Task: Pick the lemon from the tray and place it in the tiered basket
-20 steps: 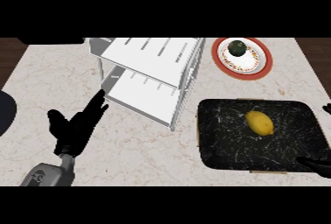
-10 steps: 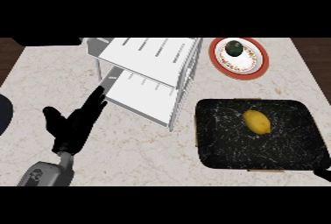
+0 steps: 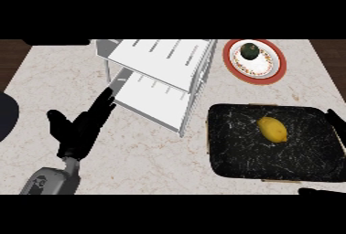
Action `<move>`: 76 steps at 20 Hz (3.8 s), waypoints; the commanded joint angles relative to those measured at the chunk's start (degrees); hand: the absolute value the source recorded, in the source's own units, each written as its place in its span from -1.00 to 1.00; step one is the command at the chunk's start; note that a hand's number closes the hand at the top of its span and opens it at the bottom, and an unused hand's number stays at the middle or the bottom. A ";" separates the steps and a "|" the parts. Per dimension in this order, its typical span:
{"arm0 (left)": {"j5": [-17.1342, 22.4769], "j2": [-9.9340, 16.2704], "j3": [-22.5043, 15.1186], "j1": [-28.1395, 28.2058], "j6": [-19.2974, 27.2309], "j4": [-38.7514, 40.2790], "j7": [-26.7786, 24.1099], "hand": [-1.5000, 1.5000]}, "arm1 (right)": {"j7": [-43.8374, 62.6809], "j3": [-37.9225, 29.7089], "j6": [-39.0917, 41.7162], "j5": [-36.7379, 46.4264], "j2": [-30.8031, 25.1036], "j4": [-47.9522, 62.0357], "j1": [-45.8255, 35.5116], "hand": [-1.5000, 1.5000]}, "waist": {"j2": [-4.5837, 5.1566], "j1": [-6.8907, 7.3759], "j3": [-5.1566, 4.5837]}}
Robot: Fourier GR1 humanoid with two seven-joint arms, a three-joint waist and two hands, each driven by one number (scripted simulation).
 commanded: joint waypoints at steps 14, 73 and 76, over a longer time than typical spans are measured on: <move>-4.26 -5.14 2.53 -1.17 -2.69 3.06 -0.86 0.00 | 16.29 13.18 3.36 25.51 15.19 9.59 -6.46 -1.00 | 0.14 0.32 0.18; -11.55 -10.95 10.61 -0.22 -9.45 -1.08 4.48 0.00 | -18.05 -6.70 -7.66 27.86 29.39 49.58 -23.46 1.00 | 0.04 0.57 0.20; -10.50 -10.07 12.63 -1.64 -11.12 3.08 2.00 0.00 | -21.98 -9.27 -5.17 23.09 27.39 45.72 -20.64 1.00 | 0.10 -0.02 0.17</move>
